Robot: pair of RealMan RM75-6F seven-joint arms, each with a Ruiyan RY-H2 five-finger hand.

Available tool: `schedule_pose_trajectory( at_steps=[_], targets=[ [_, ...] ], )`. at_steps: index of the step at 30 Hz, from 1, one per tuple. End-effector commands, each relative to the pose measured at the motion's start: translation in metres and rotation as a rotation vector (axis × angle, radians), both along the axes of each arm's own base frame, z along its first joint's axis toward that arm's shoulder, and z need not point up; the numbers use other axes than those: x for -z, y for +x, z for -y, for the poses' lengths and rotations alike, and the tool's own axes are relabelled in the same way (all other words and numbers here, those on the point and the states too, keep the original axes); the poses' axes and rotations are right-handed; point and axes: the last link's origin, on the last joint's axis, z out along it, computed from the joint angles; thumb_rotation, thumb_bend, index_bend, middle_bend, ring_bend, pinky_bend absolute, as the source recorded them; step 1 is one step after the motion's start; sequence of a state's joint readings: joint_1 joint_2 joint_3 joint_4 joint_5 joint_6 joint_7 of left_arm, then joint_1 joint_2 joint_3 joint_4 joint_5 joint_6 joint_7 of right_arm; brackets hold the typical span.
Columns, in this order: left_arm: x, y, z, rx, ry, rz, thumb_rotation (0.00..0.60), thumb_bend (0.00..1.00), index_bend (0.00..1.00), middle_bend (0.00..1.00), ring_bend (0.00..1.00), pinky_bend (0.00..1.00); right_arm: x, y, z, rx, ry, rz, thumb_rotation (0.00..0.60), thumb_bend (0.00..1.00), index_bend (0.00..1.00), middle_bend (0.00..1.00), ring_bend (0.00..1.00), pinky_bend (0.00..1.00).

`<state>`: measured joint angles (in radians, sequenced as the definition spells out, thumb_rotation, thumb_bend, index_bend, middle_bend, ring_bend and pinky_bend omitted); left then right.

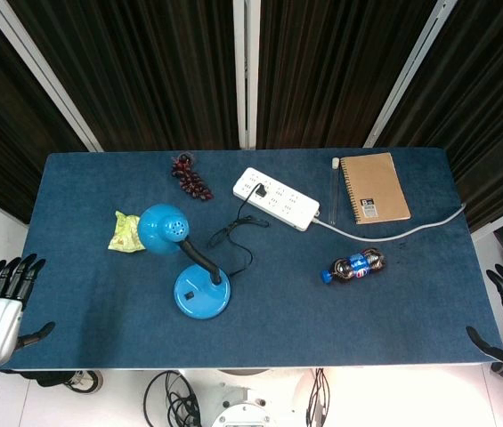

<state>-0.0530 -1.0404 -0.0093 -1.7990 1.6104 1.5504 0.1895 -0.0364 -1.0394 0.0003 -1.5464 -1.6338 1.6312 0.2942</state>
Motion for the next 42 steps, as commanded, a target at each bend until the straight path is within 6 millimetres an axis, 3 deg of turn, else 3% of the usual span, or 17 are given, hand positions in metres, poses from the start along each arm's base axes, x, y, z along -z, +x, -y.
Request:
schedule_pose_trajectory(
  at_steps=[1, 15, 17, 19, 21, 22, 27, 30, 42],
  targets=[
    [0.000, 0.000, 0.000, 0.000, 0.001, 0.001, 0.600, 0.00, 0.06, 0.00, 0.00, 0.00, 0.000, 0.000, 0.000, 0.000, 0.001, 0.000, 0.600, 0.18, 0.00, 0.00, 0.00, 0.00],
    [0.001, 0.003, 0.000, 0.020, -0.010, 0.010, 0.600, 0.00, 0.06, 0.00, 0.00, 0.00, -0.002, 0.001, 0.002, -0.004, -0.002, 0.006, 0.600, 0.18, 0.00, 0.00, 0.00, 0.00],
    [0.002, 0.006, -0.002, 0.040, -0.012, 0.015, 0.600, 0.00, 0.06, 0.06, 0.00, 0.04, -0.002, 0.002, 0.002, -0.007, -0.001, 0.007, 0.600, 0.18, 0.00, 0.00, 0.00, 0.00],
    [0.005, 0.008, -0.003, 0.060, -0.017, 0.016, 0.600, 0.03, 0.06, 0.21, 0.12, 0.21, -0.002, 0.002, 0.001, -0.005, 0.001, 0.007, 0.600, 0.18, 0.00, 0.00, 0.00, 0.00],
    [0.012, 0.012, -0.005, 0.083, -0.043, 0.026, 0.600, 0.11, 0.06, 0.48, 0.44, 0.52, -0.002, 0.001, 0.000, -0.001, 0.000, 0.006, 0.600, 0.18, 0.00, 0.00, 0.00, 0.00],
    [0.016, 0.013, -0.005, 0.089, -0.069, 0.038, 0.600, 0.14, 0.06, 0.56, 0.55, 0.62, -0.003, 0.001, -0.001, 0.000, -0.002, 0.006, 0.600, 0.18, 0.00, 0.00, 0.00, 0.00],
    [0.038, 0.027, -0.008, 0.169, -0.178, 0.056, 0.600, 0.34, 0.06, 0.77, 0.77, 0.85, -0.003, -0.002, -0.001, 0.006, -0.001, 0.012, 0.600, 0.18, 0.00, 0.00, 0.00, 0.00],
    [0.056, 0.035, -0.012, 0.201, -0.239, 0.041, 0.600, 0.37, 0.06, 0.82, 0.80, 0.87, -0.002, -0.001, 0.000, -0.001, 0.003, 0.011, 0.600, 0.18, 0.00, 0.00, 0.00, 0.00],
    [0.119, 0.066, -0.035, 0.230, -0.499, -0.017, 0.600, 0.40, 0.06, 0.82, 0.80, 0.87, -0.006, -0.005, 0.000, 0.014, -0.004, 0.029, 0.600, 0.18, 0.00, 0.00, 0.00, 0.00]
  ],
)
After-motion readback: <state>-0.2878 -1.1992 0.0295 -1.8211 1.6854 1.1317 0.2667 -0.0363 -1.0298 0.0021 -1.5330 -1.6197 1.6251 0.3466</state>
